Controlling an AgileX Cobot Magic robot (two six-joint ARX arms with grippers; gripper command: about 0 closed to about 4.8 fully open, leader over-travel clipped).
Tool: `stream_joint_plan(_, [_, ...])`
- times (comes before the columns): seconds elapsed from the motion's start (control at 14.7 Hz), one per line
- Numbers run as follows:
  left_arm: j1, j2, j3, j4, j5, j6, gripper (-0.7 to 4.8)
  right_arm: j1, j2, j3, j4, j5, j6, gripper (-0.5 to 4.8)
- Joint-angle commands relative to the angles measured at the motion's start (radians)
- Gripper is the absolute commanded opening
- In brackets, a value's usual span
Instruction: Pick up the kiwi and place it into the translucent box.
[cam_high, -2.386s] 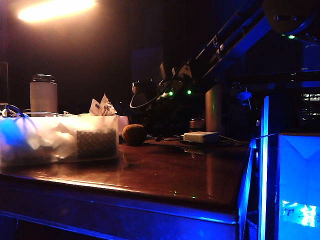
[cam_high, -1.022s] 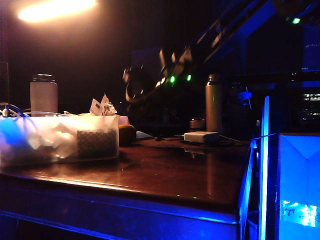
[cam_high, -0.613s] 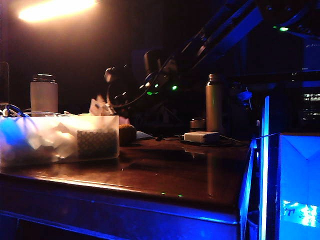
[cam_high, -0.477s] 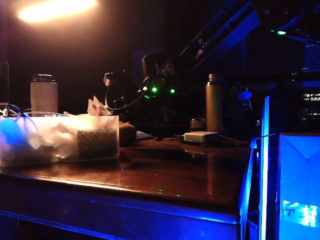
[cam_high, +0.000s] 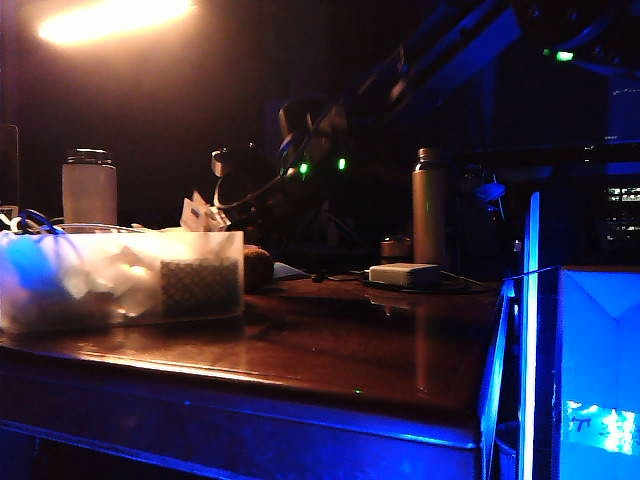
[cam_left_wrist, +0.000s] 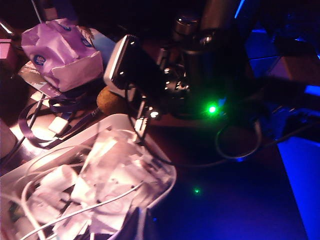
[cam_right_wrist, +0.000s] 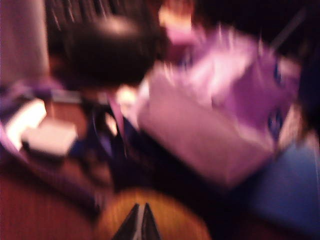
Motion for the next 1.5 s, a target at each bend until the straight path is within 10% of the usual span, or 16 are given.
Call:
stream_joint_plan(0.07, [0.000, -0.003, 0.004, 0.001, 0.005, 0.000, -0.05, -0.012, -0.035, 0.003, -0.125, 0.064, -0.023, -0.01])
stream_joint_plan(0.34, [0.000, -0.003, 0.004, 0.001, 0.005, 0.000, -0.05, -0.013, -0.057, 0.003, 0.006, 0.008, 0.021, -0.01])
stream_joint_plan(0.89, [-0.001, -0.003, 0.003, 0.000, 0.005, -0.008, -0.05, -0.033, 0.009, 0.002, 0.248, 0.216, 0.118, -0.01])
stream_joint_plan(1.5, [-0.001, -0.003, 0.003, -0.022, 0.005, -0.008, -0.05, -0.024, 0.053, 0.002, 0.196, 0.058, 0.106, -0.01])
